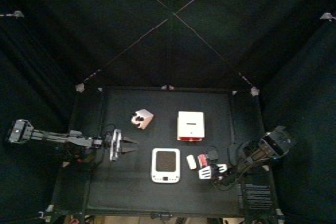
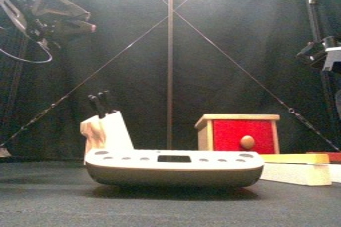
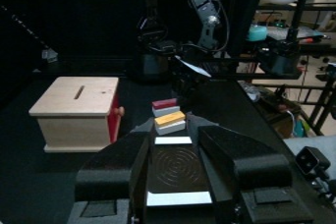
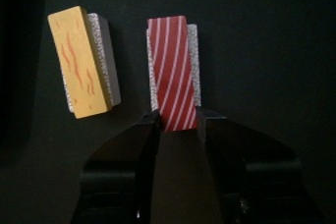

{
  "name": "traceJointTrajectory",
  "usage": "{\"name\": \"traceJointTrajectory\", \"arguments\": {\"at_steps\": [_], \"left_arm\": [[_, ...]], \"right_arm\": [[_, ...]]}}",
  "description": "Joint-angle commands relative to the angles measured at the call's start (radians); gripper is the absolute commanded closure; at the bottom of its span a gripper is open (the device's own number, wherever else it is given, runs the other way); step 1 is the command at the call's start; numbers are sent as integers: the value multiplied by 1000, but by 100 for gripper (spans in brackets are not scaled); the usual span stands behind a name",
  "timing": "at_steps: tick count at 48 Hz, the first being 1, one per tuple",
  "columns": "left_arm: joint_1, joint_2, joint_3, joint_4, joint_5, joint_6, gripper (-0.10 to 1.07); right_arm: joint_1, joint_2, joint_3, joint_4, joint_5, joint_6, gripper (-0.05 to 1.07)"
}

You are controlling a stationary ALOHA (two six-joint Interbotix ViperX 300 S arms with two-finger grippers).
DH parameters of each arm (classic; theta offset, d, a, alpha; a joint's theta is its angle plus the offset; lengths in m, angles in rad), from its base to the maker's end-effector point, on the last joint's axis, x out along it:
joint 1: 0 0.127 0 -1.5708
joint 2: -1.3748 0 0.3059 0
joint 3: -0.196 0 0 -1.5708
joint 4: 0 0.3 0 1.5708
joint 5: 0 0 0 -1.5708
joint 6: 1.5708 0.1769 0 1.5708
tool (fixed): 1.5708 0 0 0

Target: Put salmon on rice

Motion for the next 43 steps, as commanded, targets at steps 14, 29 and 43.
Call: {"name": "traceJointTrajectory", "arguments": {"at_steps": [14, 29, 43], "left_arm": [[2, 2, -12, 3, -5, 2, 24], [2, 2, -12, 3, -5, 2, 24], [2, 2, -12, 3, -5, 2, 24]], "right_arm": [[-2, -55, -41, -11, 48, -34, 13], [-25, -97, -51, -35, 94, -100, 19], [-43, -92, -31, -37, 75, -101, 46]]}}
